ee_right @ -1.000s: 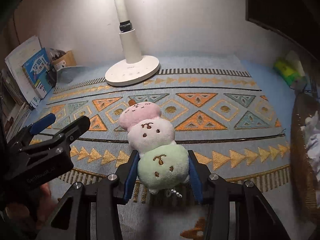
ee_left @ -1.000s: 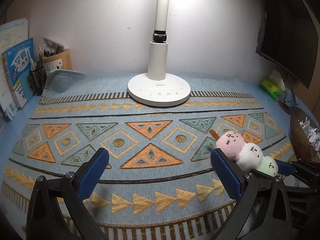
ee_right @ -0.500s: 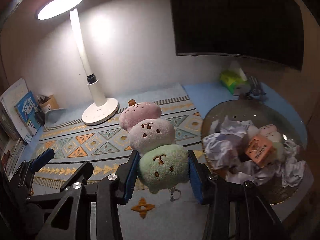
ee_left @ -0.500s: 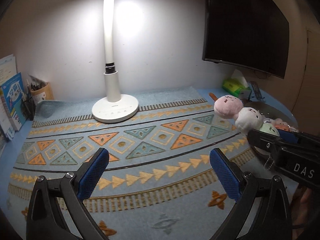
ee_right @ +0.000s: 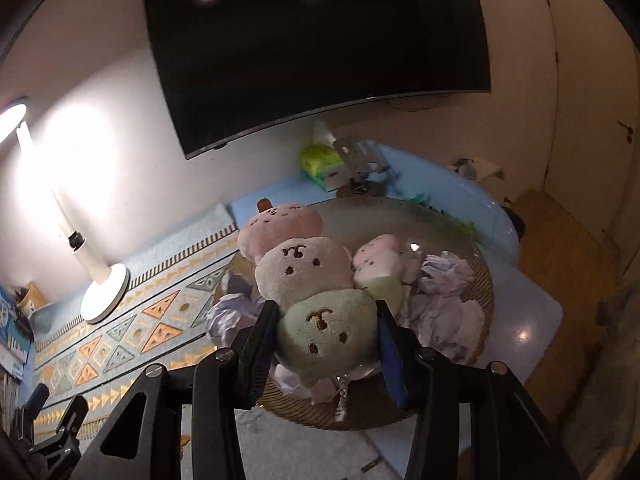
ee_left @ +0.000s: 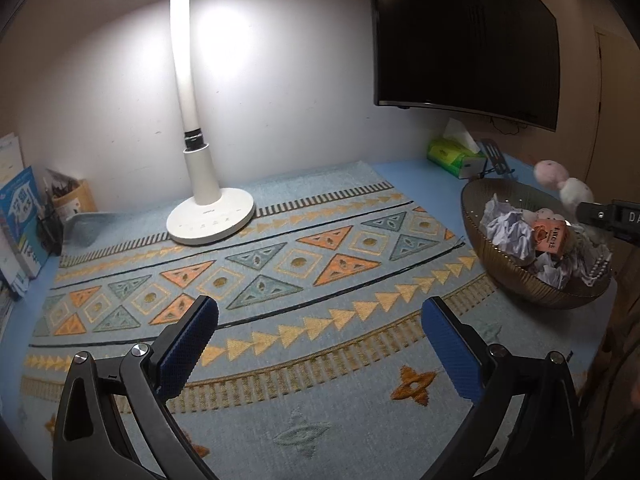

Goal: Organize objects
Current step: 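Carry the dango plush with the right gripper over the glass bowl, then open the right gripper to drop the dango plush into the bowl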

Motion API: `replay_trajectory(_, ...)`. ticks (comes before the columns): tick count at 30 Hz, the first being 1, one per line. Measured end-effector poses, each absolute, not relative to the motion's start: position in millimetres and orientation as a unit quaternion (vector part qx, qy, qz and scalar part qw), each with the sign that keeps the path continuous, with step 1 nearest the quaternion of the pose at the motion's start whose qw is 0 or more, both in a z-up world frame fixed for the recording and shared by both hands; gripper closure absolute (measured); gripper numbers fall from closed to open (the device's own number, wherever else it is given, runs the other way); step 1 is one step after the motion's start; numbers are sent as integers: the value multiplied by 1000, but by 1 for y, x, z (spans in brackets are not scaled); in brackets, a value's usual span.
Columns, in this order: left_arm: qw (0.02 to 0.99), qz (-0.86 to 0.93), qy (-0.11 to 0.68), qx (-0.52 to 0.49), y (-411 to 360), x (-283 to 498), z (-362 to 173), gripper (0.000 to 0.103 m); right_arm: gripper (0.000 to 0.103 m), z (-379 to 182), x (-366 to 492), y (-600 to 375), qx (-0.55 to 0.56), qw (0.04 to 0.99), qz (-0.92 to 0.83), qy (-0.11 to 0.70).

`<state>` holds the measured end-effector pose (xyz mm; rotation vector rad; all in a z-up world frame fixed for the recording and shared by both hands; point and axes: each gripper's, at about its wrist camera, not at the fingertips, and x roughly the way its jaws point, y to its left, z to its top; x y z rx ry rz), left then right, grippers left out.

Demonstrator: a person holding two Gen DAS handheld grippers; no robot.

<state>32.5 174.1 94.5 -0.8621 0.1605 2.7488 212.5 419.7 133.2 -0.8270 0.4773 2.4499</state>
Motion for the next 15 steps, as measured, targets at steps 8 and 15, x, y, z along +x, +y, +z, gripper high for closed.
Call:
replay_trajectory(8,93,949,15,-301,137,23,99,1,49,139,185,452,-315,288,885,188)
replay_trajectory(15,73,947,9,-313,118,19,94,1,35,129,188,431,-322,278,882,202)
